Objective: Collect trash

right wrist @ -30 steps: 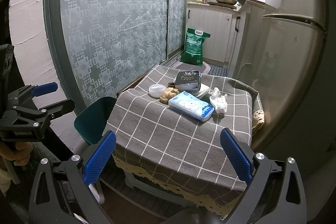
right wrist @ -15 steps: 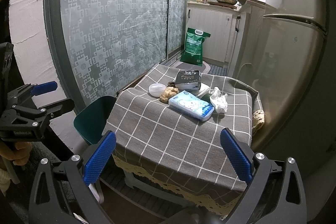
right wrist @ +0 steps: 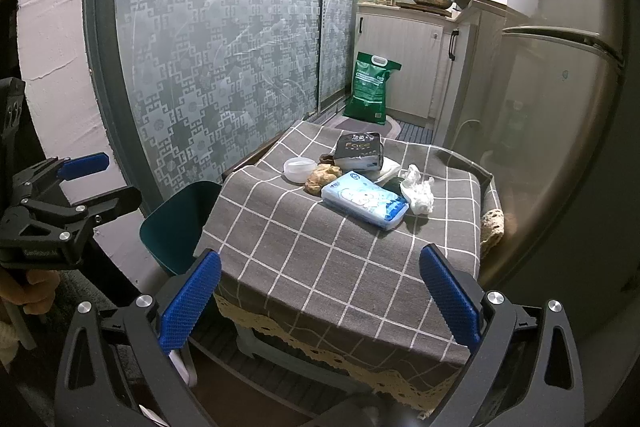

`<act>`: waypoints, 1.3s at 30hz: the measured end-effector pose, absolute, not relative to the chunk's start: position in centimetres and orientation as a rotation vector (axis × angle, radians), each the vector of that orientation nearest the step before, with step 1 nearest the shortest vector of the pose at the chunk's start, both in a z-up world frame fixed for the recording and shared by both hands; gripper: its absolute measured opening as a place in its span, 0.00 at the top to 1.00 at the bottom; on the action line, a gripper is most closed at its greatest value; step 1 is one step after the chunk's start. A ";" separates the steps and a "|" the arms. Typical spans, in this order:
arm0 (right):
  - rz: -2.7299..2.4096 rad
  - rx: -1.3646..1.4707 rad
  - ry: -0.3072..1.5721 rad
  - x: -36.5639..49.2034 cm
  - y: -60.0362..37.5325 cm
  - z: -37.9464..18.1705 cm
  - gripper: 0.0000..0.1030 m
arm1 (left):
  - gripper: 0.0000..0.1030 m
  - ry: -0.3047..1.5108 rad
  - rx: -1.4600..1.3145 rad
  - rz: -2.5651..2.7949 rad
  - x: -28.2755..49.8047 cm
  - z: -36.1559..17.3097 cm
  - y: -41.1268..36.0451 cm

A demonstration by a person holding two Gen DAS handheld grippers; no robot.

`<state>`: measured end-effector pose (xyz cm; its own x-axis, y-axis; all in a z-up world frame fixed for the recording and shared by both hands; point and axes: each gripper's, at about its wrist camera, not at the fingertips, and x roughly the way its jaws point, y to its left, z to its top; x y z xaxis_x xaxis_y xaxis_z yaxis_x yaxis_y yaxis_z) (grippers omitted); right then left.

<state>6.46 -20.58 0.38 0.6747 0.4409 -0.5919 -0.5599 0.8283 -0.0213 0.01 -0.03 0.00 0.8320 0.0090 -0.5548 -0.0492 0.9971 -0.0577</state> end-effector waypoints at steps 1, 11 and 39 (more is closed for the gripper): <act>0.567 -0.208 0.608 6.5 -20.6 0.4 0.03 | 0.03 0.587 -0.070 0.031 0.0 0.0 0.0; 0.567 -0.209 0.609 6.5 -20.5 0.4 0.03 | 0.03 0.587 -0.070 0.031 0.0 0.0 0.0; 0.565 -0.200 0.610 6.5 -20.7 0.2 0.03 | 0.03 0.584 -0.070 0.025 0.3 -0.2 -0.4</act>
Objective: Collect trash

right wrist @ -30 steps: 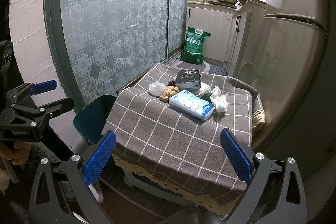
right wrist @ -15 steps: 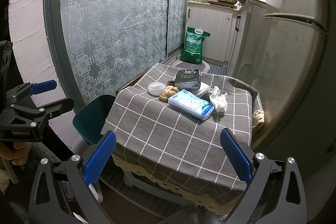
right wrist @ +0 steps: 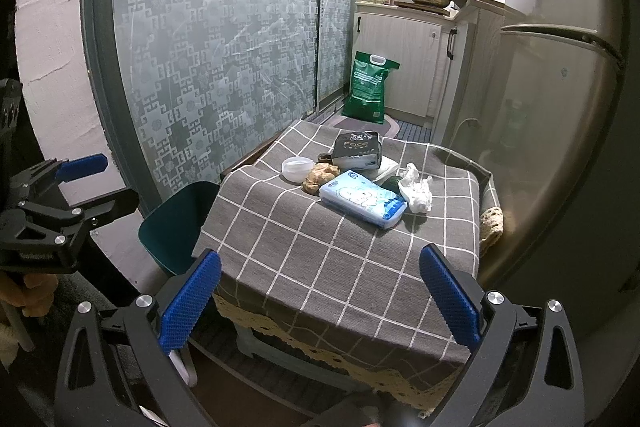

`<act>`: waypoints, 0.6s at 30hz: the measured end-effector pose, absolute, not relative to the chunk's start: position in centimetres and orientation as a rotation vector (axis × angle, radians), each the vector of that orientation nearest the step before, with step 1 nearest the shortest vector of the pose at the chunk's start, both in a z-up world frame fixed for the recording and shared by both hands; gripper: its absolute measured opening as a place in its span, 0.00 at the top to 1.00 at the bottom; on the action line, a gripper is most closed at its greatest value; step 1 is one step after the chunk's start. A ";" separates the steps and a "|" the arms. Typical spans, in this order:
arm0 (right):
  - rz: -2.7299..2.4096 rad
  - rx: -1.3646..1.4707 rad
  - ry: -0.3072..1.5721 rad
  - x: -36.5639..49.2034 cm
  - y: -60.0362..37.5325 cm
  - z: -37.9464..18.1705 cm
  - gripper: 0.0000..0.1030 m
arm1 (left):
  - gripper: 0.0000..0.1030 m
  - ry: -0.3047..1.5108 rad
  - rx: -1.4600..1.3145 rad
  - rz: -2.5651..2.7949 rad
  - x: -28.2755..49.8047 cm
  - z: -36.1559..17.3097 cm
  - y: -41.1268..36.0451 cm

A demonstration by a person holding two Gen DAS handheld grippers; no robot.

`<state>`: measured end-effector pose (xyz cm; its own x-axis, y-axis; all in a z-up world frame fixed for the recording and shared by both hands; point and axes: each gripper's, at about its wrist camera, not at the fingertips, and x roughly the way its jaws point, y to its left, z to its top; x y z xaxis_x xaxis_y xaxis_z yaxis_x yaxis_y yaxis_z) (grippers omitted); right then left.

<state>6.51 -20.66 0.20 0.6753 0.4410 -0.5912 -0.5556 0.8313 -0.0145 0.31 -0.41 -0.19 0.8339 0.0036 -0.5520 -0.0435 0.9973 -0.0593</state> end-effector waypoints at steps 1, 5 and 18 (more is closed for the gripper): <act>0.559 -0.197 0.607 6.5 -20.8 0.2 0.03 | 0.03 0.584 -0.070 0.025 0.4 -0.3 -0.5; 0.553 -0.170 0.605 6.8 -21.5 0.1 0.03 | 0.03 0.602 -0.082 0.028 0.4 -0.2 -0.6; 0.618 -0.147 0.630 7.3 -22.0 1.7 0.15 | 0.30 0.616 -0.062 -0.103 1.5 -0.3 -1.0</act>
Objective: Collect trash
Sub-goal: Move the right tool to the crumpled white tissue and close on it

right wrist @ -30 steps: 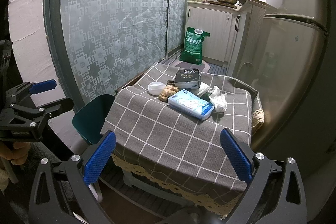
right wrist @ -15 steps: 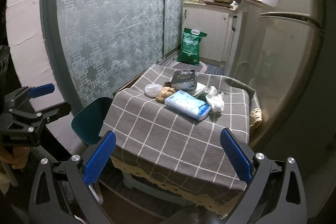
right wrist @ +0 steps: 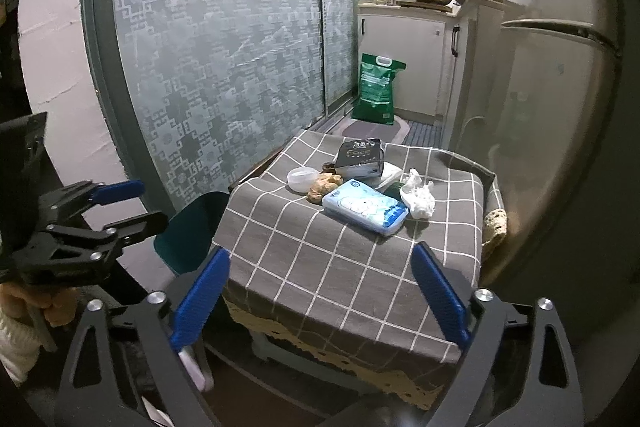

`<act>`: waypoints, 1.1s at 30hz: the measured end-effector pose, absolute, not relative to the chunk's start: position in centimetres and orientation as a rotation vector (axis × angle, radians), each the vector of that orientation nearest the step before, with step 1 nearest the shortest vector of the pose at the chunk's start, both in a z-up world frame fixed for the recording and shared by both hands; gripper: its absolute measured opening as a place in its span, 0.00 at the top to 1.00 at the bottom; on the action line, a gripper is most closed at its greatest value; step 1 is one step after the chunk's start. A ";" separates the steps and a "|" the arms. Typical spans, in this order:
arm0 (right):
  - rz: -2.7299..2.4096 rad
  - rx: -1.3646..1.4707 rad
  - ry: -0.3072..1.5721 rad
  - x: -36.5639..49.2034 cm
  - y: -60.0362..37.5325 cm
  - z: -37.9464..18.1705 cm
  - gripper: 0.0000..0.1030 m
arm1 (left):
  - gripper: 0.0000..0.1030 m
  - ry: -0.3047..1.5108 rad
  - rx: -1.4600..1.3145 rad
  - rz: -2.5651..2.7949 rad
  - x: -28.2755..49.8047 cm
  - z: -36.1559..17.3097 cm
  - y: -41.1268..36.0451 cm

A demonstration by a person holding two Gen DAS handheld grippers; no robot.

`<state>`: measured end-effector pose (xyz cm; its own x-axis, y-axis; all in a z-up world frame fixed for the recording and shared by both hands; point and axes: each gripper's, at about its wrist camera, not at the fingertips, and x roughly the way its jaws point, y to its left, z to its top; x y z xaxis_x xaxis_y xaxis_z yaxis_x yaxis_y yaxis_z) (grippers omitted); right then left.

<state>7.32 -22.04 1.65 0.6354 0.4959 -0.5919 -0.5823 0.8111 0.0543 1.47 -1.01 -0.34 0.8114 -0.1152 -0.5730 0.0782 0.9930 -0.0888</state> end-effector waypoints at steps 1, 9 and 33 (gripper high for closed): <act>0.622 -0.152 0.639 7.6 -22.0 1.7 0.19 | 0.36 0.620 -0.052 -0.114 1.8 -0.1 -1.1; 0.661 -0.205 0.695 9.8 -21.8 2.1 0.35 | 0.56 0.675 0.052 -0.234 5.6 0.4 -2.8; 0.725 -0.168 0.796 18.0 -23.1 -0.6 0.39 | 0.71 0.768 0.231 -0.382 14.6 -1.6 -4.5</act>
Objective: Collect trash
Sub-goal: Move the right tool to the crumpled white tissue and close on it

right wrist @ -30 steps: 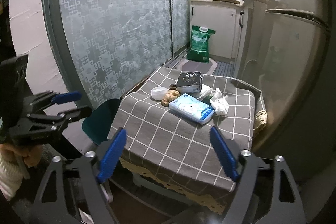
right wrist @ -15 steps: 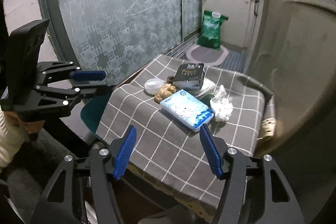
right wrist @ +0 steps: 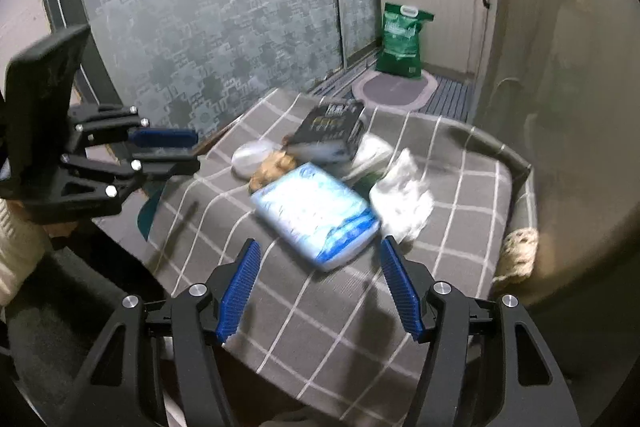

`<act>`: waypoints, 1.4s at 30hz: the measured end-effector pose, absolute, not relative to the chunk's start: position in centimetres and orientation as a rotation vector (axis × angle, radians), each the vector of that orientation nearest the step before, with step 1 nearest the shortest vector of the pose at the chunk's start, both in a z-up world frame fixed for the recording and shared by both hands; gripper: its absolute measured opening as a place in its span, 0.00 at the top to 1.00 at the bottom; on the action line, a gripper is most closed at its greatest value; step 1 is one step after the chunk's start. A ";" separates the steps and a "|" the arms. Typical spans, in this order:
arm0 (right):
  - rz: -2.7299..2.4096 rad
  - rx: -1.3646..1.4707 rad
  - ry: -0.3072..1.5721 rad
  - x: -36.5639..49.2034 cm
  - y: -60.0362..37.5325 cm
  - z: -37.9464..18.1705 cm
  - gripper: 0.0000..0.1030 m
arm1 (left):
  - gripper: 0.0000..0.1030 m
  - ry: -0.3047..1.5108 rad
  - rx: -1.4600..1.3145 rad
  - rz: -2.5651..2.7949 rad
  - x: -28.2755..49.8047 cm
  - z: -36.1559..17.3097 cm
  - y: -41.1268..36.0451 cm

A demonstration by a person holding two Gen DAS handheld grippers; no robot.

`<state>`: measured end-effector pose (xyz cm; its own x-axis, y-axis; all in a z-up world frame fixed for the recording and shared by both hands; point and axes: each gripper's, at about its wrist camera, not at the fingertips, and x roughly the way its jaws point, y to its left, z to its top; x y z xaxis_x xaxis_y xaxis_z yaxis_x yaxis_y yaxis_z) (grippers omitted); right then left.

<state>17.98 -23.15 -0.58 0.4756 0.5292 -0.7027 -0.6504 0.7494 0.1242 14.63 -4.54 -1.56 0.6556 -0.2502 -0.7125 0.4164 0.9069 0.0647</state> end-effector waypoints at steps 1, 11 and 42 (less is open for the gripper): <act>0.717 -0.166 0.787 18.2 -23.3 -0.3 0.39 | 0.71 0.769 0.236 -0.377 14.9 -1.7 -4.6; 0.676 -0.116 0.807 21.3 -23.8 -0.4 0.50 | 0.71 0.785 0.236 -0.403 16.4 -2.6 -5.2; 0.618 -0.060 0.900 24.2 -23.5 -2.3 0.94 | 0.98 0.853 0.164 -0.393 19.3 -4.1 -5.2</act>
